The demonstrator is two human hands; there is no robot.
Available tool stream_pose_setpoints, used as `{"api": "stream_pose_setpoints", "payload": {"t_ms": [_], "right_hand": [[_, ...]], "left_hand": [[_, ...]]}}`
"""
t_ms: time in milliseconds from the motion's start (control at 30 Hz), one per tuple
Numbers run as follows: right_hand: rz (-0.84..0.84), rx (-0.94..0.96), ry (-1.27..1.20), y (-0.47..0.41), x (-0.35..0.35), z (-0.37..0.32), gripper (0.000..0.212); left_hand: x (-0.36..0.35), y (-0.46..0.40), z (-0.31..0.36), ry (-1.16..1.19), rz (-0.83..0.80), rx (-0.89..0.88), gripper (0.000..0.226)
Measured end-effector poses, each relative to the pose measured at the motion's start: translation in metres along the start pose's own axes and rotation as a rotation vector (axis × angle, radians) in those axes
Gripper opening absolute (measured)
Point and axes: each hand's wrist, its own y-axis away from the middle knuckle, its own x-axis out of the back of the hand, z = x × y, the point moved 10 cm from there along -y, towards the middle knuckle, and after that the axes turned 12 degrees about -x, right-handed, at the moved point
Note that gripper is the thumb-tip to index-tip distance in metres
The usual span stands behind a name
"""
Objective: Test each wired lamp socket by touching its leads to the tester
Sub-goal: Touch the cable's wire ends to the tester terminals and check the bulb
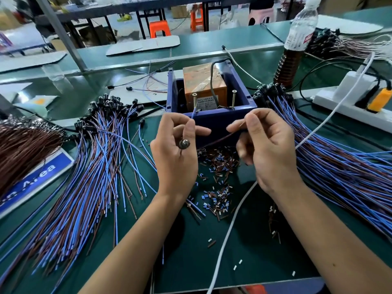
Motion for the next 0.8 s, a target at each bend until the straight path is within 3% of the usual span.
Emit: {"api": "stream_pose_setpoints", "payload": {"t_ms": [300,533,800], "right_hand": [[0.376,0.335,0.467,0.016,0.014,-0.034,0.008],[0.359,0.424,0.671,0.019,-0.002,-0.042,0.022],[0.340,0.467,0.733,0.021,-0.008,-0.047,0.024]], "left_hand": [[0.002,0.000,-0.010,0.051,0.043,0.082,0.004],[0.002,0.002,-0.015,0.048,0.054,0.114,0.005],[0.001,0.004,-0.019,0.058,0.042,0.130,0.005]]}}
